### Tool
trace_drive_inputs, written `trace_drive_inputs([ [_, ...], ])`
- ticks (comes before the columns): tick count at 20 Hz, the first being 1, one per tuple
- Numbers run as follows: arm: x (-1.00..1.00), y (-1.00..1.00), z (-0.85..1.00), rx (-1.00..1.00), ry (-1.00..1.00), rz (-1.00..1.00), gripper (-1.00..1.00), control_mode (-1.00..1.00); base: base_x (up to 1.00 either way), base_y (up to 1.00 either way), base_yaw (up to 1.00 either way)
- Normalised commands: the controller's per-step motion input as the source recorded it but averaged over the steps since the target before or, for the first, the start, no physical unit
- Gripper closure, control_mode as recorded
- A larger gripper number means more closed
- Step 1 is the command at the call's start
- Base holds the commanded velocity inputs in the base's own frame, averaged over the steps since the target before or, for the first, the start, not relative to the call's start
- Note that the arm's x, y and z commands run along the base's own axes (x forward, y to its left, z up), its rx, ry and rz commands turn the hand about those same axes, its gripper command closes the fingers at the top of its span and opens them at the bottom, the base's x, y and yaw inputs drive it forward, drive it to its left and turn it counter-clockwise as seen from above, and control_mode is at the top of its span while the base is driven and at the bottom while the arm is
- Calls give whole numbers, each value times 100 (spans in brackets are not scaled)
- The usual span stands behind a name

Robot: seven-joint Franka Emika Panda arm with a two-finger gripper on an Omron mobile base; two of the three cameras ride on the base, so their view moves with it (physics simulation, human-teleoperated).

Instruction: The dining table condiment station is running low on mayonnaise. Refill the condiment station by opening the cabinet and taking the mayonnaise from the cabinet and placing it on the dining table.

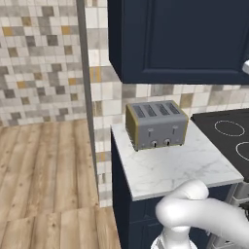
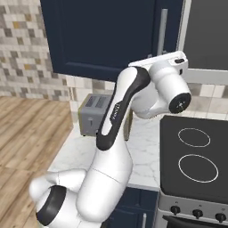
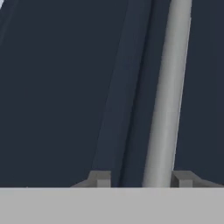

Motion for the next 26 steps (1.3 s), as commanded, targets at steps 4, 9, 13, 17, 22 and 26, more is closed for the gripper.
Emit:
trace_drive_inputs([
  [4,-92,100,0,-11,0,7,100,-100,0,0,0],
  [9,-89,100,0,-8,0,3,100,-100,0,0,0],
  [13,-100,98,-3,-4,0,5,100,-100,0,0,0],
  [17,-99,82,-31,-3,0,11,-100,-100,0,0,0],
  [22,-48,1,-16,4,0,5,-100,-100,0,0,0],
  [26,-10,-100,-20,25,0,8,-100,-100,0,0,0],
])
